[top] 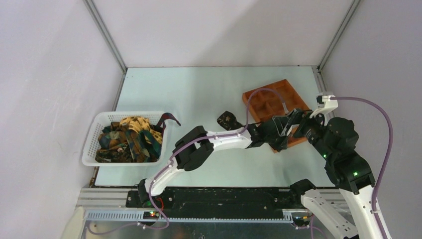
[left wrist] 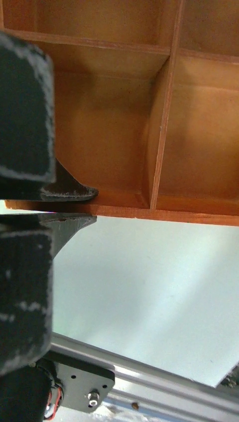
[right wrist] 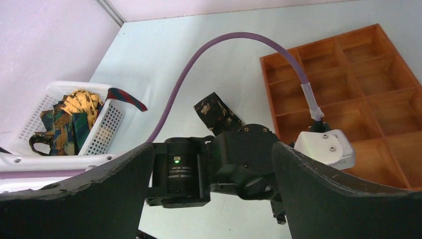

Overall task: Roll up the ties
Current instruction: Move the storage box to the center of the board.

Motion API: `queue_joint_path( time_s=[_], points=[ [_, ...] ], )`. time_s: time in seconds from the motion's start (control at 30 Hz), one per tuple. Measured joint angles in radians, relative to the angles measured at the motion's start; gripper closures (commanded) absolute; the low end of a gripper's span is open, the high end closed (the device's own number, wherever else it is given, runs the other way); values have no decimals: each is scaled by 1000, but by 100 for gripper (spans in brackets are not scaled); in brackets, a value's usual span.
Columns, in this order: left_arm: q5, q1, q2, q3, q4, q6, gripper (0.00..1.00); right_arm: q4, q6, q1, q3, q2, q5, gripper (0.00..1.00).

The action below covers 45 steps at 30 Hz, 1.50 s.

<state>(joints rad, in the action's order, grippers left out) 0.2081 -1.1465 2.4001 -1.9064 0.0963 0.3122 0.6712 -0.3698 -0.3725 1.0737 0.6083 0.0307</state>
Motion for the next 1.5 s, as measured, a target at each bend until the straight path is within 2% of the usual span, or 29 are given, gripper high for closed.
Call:
queue_joint_path(
  time_s=[0.23, 0.53, 0.6, 0.63, 0.73, 0.93, 1.03, 1.23, 1.5],
  points=[
    [-84, -42, -72, 114, 18, 11, 100, -1, -23, 0, -23, 1, 16, 10],
    [-80, -59, -74, 125, 4, 10, 98, -1, -44, 0, -26, 0, 15, 8],
    [-79, -59, -74, 125, 5, 10, 89, -1, -48, 0, -26, 0, 14, 8],
    [-79, -59, -74, 125, 5, 10, 80, -1, -50, 0, -26, 2, 14, 7],
    [-70, -58, -74, 125, 13, 19, 65, -5, -57, 0, -26, 8, 4, 4],
    [-47, -64, -110, 132, 64, 28, 53, -18, -81, 0, -26, 32, -49, 2],
    [-48, -60, -176, 167, 81, 28, 49, -22, -95, 0, -24, 42, -91, 2],
    [-46, -29, -338, 250, 69, 29, 48, -22, -126, 34, -1, 95, -171, 6],
    [-60, 104, -729, 671, -34, 91, 48, -15, -184, 129, 6, 328, -151, 20]
  ],
)
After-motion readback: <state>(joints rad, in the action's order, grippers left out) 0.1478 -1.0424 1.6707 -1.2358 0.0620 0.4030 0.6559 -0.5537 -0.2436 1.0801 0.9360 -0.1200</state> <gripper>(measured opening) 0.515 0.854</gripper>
